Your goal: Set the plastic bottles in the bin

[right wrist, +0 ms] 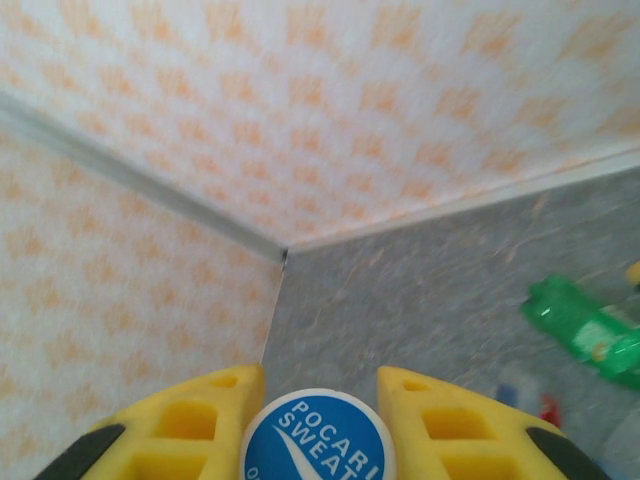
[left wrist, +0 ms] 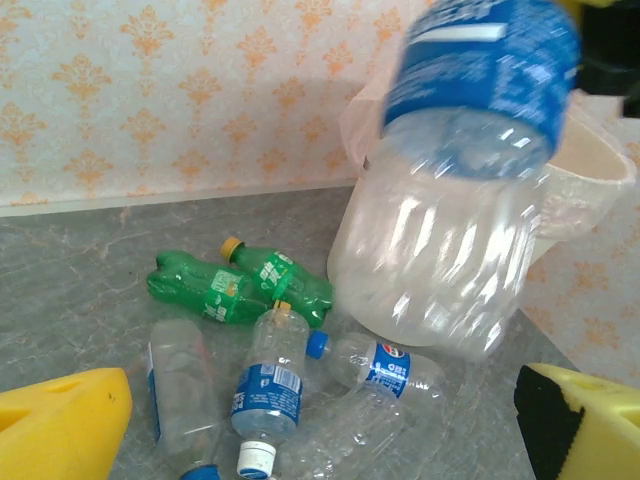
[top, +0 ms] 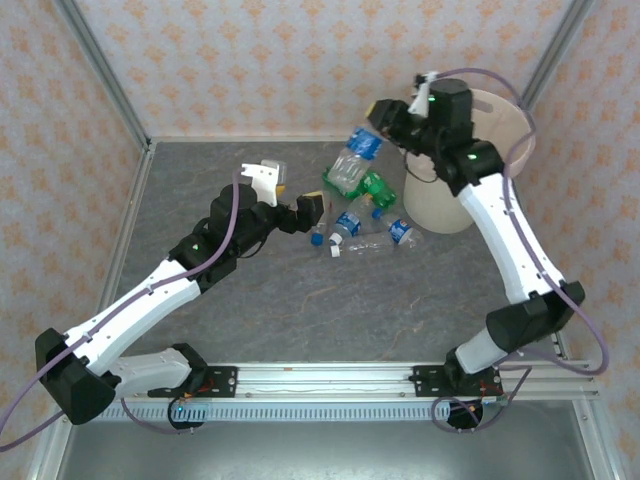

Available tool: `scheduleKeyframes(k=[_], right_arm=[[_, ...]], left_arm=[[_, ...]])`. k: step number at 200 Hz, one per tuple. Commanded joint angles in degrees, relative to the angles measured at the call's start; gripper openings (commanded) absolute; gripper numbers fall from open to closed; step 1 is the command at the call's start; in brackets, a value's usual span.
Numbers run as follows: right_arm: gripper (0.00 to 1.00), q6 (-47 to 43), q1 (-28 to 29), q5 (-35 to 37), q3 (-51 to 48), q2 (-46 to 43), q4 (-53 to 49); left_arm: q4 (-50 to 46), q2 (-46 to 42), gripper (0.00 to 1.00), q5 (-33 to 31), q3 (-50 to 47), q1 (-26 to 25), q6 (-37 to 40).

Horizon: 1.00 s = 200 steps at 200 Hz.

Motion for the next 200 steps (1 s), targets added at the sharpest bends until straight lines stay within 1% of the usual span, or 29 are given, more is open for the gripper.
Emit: scheduleKeyframes(k=[1, 37, 62, 72, 85, 124, 154, 175, 200], right_arm=[[0.20, 1.4, -5.1, 4.7, -1.0, -4.5, 2.0], [0.20, 0.7, -14.9, 8.8, -0.9, -7.1, 0.7], [0.20, -1.2, -18.6, 14.1, -0.4, -7.7, 0.1], [0.20, -2.5, -19.3, 16.7, -0.2, -7.5, -0.2], [0.20, -3.9, -20.1, 18.3, 0.3, -7.1, -0.5], [0.20, -8.5, -21.0, 25.5, 1.6, -5.5, -0.7], [0.23, -10.2, -21.3, 26.9, 3.1, -2.6, -1.4], [0.24, -11.5, -21.4, 28.2, 2.8, -1.1, -1.6], [0.23, -12.3, -21.4, 28.9, 3.7, 0.4, -1.8]], left_arm=[[0.7, -0.4, 0.99, -1.3, 0.7, -0.2, -0.2], [-0.1, -0.7, 0.99, -2.1, 0.4, -0.2, -0.6], [-0.8, -1.1, 0.99, -2.8, -0.1, -0.2, -1.3], [-1.2, -1.4, 0.99, -3.0, -0.4, -0.2, -1.7], [-1.7, -1.6, 0.99, -3.2, -0.7, -0.3, -2.1], [-4.4, -2.1, 0.99, -4.6, -0.5, -0.2, -2.4], [-5.8, -2.3, 0.99, -5.2, -0.6, -0.2, -2.7], [-4.5, -2.2, 0.99, -5.3, -2.1, -0.3, -3.3], [-4.6, -1.2, 0.99, -5.1, -1.5, -0.2, -3.1]])
